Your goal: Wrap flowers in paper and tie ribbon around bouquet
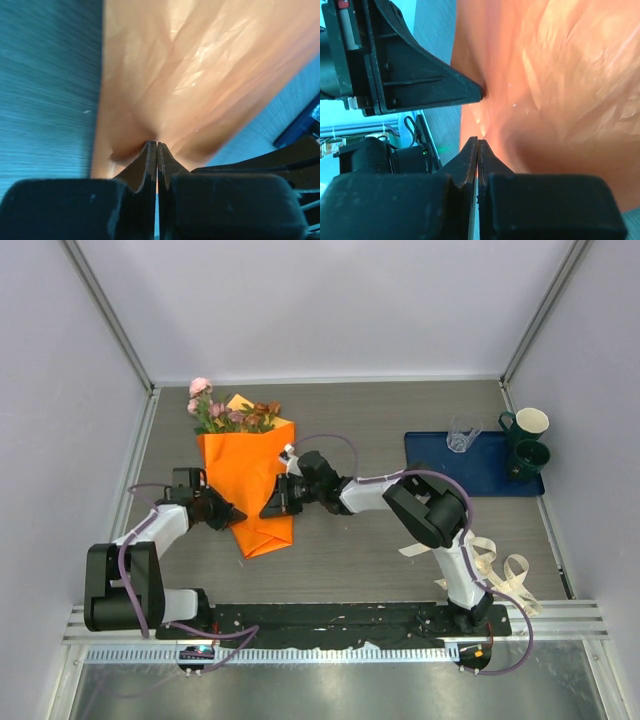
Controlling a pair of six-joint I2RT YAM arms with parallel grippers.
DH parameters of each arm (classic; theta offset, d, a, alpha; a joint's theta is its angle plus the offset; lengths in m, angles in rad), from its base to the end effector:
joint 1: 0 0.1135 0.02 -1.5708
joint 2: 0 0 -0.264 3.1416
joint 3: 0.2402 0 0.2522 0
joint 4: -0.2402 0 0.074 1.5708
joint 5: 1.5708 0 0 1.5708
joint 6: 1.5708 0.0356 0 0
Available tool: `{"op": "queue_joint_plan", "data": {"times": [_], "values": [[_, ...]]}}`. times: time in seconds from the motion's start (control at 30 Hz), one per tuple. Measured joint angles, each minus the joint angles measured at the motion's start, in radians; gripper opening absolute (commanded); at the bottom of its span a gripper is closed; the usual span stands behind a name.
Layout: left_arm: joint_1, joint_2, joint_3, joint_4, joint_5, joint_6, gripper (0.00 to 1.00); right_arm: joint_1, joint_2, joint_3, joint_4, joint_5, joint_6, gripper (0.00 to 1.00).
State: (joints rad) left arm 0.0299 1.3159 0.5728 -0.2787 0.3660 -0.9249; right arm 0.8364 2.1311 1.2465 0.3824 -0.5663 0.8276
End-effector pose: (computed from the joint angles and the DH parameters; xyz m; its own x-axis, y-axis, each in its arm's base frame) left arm 0.2306 -0.0058 0.1559 -0.6400 -0.7651 -0.0703 -0.5853 0.5448 -0.6005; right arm 0.2895 0.3491 0.1356 -0.9115 -0.0823 -0.4029 -0.3995 0.4096 0.8201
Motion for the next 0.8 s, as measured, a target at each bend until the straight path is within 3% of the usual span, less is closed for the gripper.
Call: {"op": "queue_joint_plan", "data": {"times": [0.23, 0.8], "values": [[0.023, 0.042, -0.002, -0.053, -0.094, 0.016, 0.0, 0.009, 0.047, -0.07, 0.099, -0.032, 0.047, 0.06], [0.024, 0.103, 0.06, -0.124, -0.109, 0.003, 0.0, 0.0, -0.025, -0.376, 0.386, -0.043, 0.084, 0.03]]}}
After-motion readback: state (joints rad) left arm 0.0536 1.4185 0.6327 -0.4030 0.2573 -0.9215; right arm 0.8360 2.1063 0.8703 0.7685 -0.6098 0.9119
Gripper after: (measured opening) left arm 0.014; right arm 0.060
